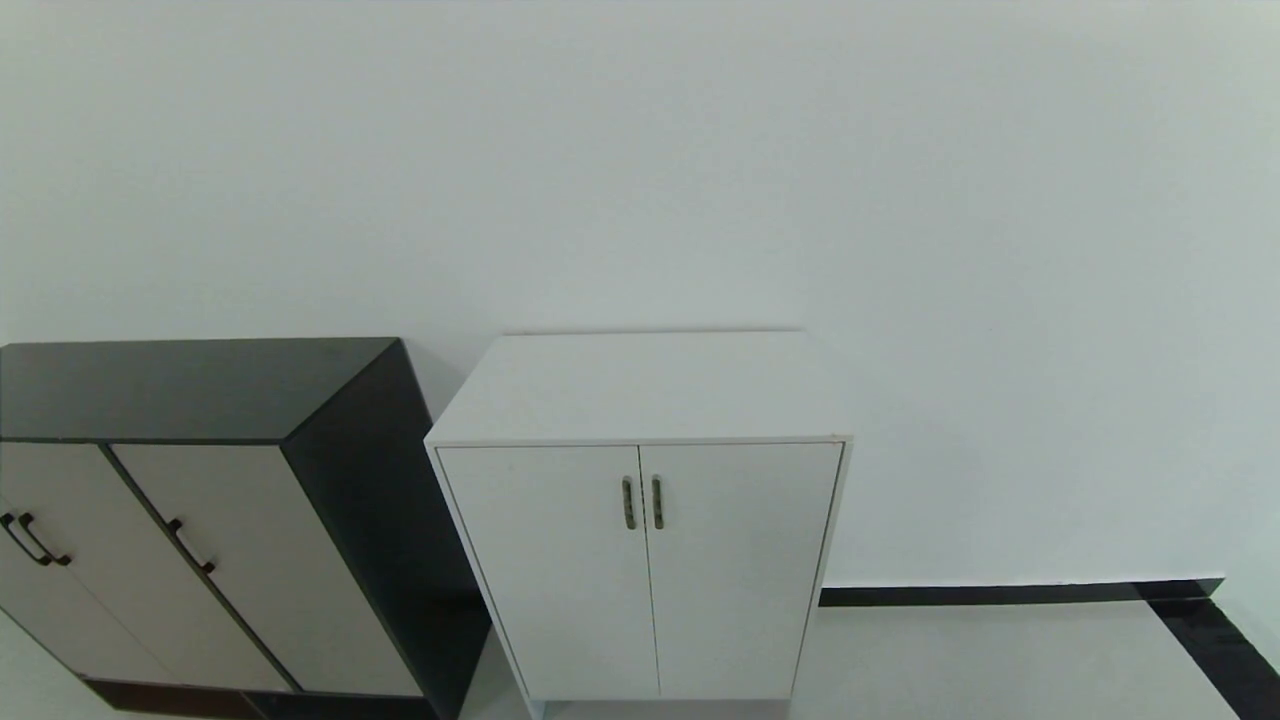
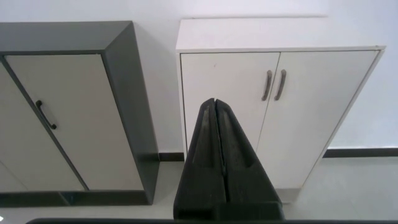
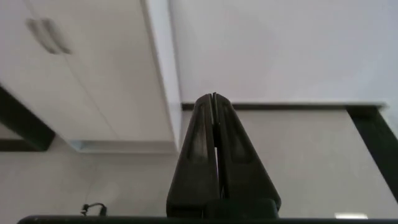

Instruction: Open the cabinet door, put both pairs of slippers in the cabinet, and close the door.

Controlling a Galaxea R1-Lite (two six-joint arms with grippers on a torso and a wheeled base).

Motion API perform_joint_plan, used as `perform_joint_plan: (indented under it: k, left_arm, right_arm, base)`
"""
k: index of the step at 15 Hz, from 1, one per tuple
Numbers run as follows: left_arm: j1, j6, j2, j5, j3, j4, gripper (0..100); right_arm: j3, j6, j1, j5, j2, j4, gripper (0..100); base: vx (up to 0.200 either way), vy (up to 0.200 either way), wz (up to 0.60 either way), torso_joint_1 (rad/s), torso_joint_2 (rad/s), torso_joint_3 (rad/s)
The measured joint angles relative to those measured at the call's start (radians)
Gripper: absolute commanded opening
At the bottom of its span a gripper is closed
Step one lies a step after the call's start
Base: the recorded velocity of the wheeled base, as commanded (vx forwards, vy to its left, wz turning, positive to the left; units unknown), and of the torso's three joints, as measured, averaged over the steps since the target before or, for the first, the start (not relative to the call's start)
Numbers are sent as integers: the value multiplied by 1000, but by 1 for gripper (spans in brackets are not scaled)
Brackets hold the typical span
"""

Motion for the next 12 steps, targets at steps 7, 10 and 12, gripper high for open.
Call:
perform_joint_plan:
  k: [7,10,12]
  left_arm:
    - [0,-3,0,-1,0,0,0]
    - [0,-4,0,-2,-1,0,0]
    - [-1,-3,0,-1,-1,0,0]
  right_arm:
    - [1,7,-22,-40,-123,17,0]
    - [2,9,-45,-10,-183,17,0]
    - [2,22,-47,-4,-210,16,0]
  base:
    - [0,0,0,0,0,0]
    - [0,0,0,0,0,0]
    - [0,0,0,0,0,0]
